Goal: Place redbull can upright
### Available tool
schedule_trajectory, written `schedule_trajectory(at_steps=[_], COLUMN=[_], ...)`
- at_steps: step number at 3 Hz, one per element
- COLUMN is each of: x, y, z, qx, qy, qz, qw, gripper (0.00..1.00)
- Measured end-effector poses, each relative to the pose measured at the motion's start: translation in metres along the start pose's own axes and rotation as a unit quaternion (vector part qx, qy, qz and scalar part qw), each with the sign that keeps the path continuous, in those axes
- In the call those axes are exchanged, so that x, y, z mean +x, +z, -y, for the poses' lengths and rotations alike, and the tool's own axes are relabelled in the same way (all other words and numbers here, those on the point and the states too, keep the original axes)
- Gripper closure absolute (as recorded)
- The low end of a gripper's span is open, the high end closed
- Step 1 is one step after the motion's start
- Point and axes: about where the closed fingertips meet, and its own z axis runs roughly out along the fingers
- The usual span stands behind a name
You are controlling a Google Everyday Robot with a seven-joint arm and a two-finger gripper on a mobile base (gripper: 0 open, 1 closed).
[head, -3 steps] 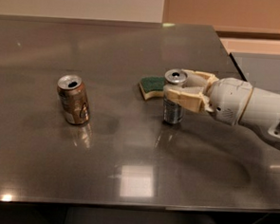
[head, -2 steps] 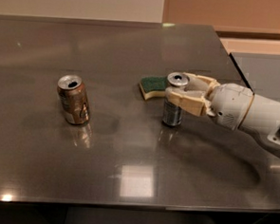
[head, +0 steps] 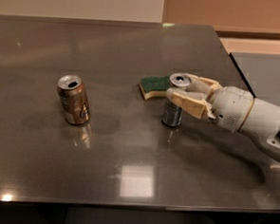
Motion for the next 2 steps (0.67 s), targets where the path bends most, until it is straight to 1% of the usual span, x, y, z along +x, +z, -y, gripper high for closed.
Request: schedule_trajectory(at_steps=[1, 2], x=[-0.0006, -0.0006], y=[0.0017, 0.0018], z=[-0.0013, -0.0013], qx=[-0.002, -0.002], qy=[0.0, 0.0], qz=[0.0, 0.0], qw=[1.0, 1.0], gripper=[0.0, 0.0])
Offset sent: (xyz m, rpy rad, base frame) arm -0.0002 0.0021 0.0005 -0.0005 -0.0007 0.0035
